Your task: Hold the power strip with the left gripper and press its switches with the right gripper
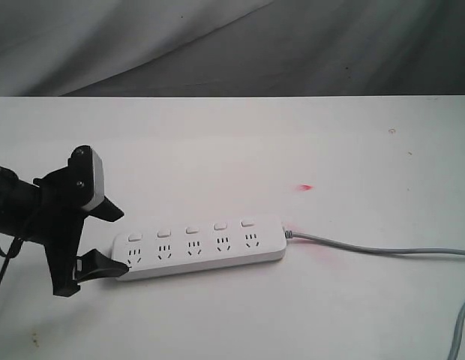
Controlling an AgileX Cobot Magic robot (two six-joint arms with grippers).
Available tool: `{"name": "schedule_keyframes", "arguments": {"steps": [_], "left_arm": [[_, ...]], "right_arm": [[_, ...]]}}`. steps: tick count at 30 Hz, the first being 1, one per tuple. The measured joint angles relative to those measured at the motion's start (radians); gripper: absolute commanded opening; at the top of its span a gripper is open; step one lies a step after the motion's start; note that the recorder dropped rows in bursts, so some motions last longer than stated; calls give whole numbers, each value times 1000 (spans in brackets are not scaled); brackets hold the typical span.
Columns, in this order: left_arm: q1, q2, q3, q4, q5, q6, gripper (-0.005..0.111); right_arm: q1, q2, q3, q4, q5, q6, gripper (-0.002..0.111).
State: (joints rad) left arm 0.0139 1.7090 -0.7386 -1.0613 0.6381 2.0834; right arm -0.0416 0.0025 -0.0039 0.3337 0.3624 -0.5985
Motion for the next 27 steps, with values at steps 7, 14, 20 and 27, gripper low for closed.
{"name": "schedule_keyframes", "arguments": {"steps": [7, 14, 20, 27], "left_arm": [[0, 73, 0, 23, -56, 2, 79], [0, 89, -46, 29, -61, 5, 79], [0, 117, -59, 29, -55, 5, 79], [0, 164, -77, 29, -41, 5, 79]], "right_arm": [[0, 0, 0, 0, 0, 0, 0], [0, 0, 0, 0, 0, 0, 0], [0, 0, 0, 0, 0, 0, 0], [0, 0, 0, 0, 0, 0, 0]]}}
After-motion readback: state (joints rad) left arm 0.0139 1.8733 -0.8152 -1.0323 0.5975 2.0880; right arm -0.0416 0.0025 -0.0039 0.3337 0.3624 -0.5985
